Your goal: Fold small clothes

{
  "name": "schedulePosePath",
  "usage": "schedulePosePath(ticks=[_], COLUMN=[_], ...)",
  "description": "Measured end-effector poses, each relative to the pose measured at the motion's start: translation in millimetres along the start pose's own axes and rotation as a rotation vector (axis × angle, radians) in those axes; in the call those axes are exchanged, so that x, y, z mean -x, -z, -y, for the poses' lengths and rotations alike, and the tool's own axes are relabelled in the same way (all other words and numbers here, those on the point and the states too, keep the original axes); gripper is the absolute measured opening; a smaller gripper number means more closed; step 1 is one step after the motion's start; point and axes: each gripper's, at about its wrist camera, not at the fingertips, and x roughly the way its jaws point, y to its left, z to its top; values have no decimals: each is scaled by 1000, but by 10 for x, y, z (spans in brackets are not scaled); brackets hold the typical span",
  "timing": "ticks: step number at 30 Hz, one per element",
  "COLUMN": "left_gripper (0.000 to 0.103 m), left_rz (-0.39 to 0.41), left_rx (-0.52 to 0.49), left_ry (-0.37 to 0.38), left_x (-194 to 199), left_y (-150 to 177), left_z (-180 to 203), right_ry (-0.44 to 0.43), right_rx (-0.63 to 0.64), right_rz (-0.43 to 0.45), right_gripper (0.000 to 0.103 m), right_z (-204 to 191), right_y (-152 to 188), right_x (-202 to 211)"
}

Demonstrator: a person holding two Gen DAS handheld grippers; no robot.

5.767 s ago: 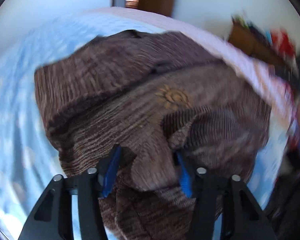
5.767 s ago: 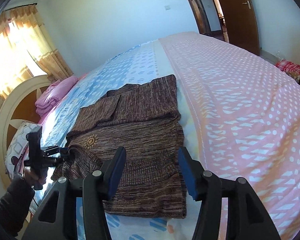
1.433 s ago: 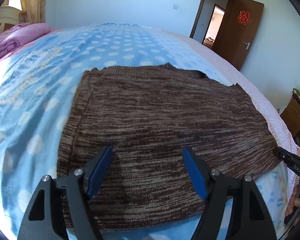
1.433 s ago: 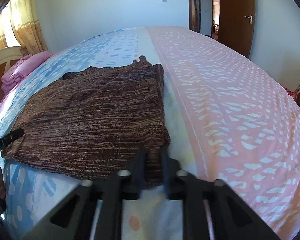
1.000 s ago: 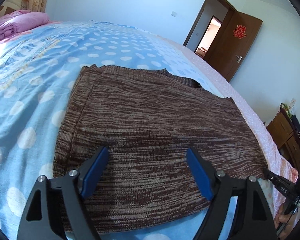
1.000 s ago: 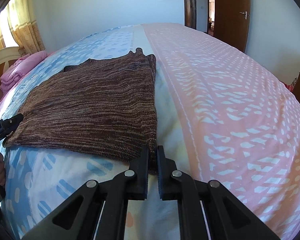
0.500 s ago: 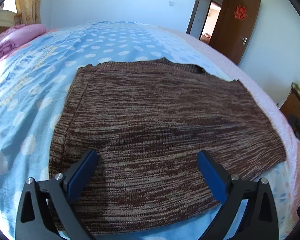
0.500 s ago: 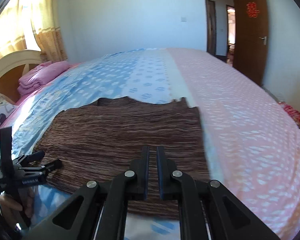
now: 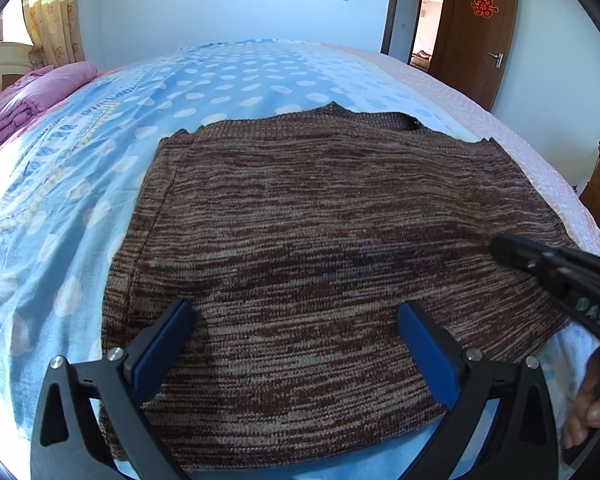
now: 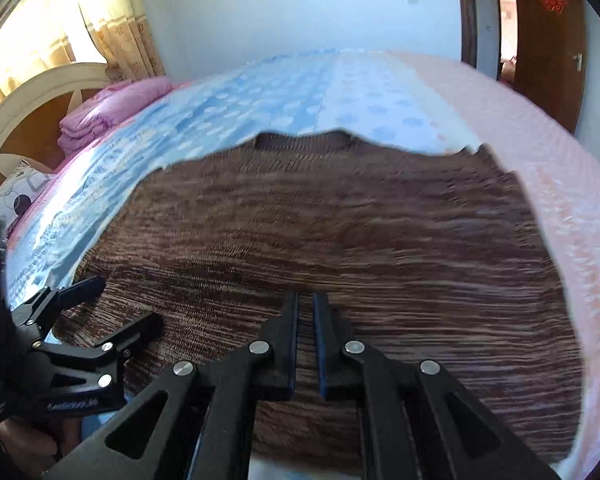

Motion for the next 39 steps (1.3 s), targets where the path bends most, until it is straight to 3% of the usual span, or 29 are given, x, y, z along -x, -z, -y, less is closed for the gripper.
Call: schedulePosePath(ticks=[4,6,8,9,12,16,19,21,24,26,28,30,32,34,37,39], left_gripper=[103,103,103,103,103,103,103,103,103,103,102,99,84,76,74,74], left_rz=[-2,-2,-2,-2,-2,6,70,117,158,158,155,148,126,88,90,94], left_rx=[-2,-2,-3,-3,-6,7,105,245,489,553,516,461,424,423,433,456], left_ry=[-4,-4,-5,-6,-13,-25,-64,19,200,233,150,117,125,124,107,137], left_x=[-1,-6,-6,-9,-12,15,177,303,373,364,332,247,95,-85,-154,-155], left_y=[1,-2,-2,-5,-7,-2,47,105,178,109,-58,-200,-321,-352,-327,-302], left_z=[8,8,6,11,21,6,-153,-401,-844,-1009,-1047,-1020,-957,-944,-912,-963], right_ry=[171,247,269,262,201,199,197,186,171,165,161,158,156,152,150,147], right_rx=[40,30,-2,-15,-54,-58,-58,-66,-76,-82,-84,-87,-89,-90,-91,-93], right_rz=[62,44,5,-17,33,56,61,66,71,73,75,77,77,79,79,79], right_gripper=[7,7,7,7,8,8,8,8,8,8,8,8,9,9,9,9], right_z=[290,484,671,761,870,888,847,877,905,915,924,927,929,932,938,943], right_y=[89,144,224,307,353,377,383,411,414,417,423,427,428,427,428,429], right_x=[301,350,283,217,286,341,335,374,343,340,339,344,344,340,341,339])
